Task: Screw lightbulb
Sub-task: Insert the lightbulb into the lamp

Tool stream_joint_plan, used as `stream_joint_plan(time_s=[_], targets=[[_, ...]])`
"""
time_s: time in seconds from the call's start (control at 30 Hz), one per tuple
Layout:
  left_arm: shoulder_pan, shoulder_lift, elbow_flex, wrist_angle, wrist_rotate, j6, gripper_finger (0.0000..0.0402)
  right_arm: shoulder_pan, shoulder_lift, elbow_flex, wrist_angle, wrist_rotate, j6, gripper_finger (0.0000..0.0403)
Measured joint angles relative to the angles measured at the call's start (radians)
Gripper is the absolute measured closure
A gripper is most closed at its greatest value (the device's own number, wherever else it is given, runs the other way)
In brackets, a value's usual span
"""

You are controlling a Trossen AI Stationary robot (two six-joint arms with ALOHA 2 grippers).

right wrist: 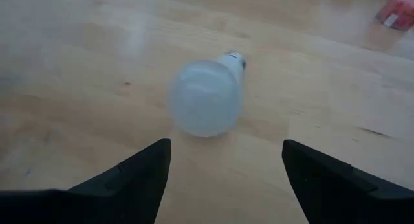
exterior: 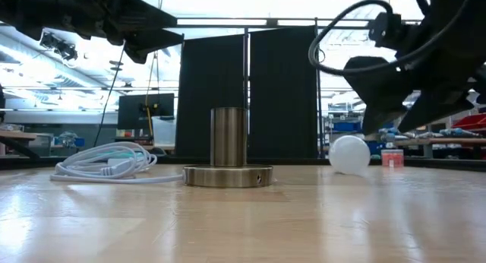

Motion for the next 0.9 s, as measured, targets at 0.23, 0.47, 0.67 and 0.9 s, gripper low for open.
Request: stream_joint_plan(time_s=[0.23, 0.47, 0.67, 0.9], targets=[[0.0, 0.0, 0.0, 0.019, 0.0, -0.003, 0.0156, 0.002, 0.0, 0.002, 0.007, 0.003, 0.001, 0.0091], [0.0, 0.0, 0.0, 0.017, 0.0, -0.023, 0.0156, 0.001, 0.0, -0.03, 0.055, 0.09, -0.013, 0.005], [0.0, 0.0, 0.0, 0.012, 0.0, -0.023, 0.0156, -0.009, 0.0, -0.049, 0.068, 0.156, 0.052, 0.0007], [0.0, 0.0, 0.0, 0.008, 0.0, -0.023, 0.0156, -0.054, 0.001, -0.059, 0.071, 0.238, -0.016, 0.0011]])
